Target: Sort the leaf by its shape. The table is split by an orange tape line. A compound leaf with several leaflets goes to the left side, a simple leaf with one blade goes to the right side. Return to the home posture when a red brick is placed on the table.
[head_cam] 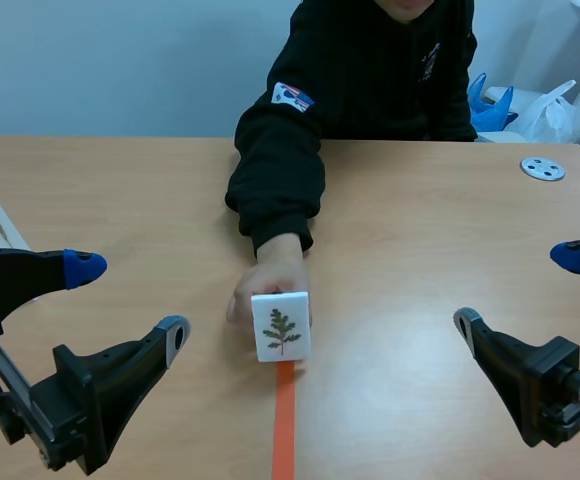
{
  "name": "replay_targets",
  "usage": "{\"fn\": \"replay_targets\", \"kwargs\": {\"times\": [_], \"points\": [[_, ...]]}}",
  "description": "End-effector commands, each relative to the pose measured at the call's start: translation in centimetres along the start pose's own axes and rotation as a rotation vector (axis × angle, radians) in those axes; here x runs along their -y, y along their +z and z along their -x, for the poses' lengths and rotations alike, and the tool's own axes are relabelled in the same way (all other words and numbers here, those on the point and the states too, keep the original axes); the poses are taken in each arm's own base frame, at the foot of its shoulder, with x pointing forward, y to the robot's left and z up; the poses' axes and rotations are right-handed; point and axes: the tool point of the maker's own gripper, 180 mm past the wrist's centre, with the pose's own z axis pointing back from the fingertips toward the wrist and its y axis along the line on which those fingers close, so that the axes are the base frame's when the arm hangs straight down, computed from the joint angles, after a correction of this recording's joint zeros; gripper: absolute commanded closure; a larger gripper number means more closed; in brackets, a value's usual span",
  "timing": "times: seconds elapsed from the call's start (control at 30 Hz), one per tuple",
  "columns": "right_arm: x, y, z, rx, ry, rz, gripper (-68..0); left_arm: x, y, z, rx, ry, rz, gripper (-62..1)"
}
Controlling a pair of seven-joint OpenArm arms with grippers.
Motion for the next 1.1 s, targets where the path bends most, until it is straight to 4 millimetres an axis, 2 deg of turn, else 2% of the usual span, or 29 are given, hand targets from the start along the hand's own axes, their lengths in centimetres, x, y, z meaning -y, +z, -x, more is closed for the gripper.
{"fn": "replay_targets", "kwargs": {"times": [0.0, 0.6, 0.73, 0.93, 1.07], "points": [[0.4, -0.1, -1.2, 0.039, 0.012, 0.010, -67.9, 0.2, -0.1, -0.5, 0.027, 0.010, 0.006, -62.3], [0.3, -0.1, -0.9, 0.019, 0.012, 0.009, -67.9, 0.2, -0.1, -0.4, 0.024, 0.011, 0.005, -62.3], [-0.6, -0.2, -0.9, 0.019, 0.009, -0.047, -67.9, 0.2, -0.1, -0.4, 0.024, 0.011, 0.005, -62.3], [-0.6, -1.2, -0.6, 0.023, 0.015, -0.120, -67.9, 0.2, -0.1, -0.4, 0.025, 0.011, 0.005, -62.3], [-1.1, -2.3, 0.3, 0.020, -0.008, -0.175, -67.9, 0.2, -0.1, -0.4, 0.025, 0.011, 0.005, -62.3]]}}
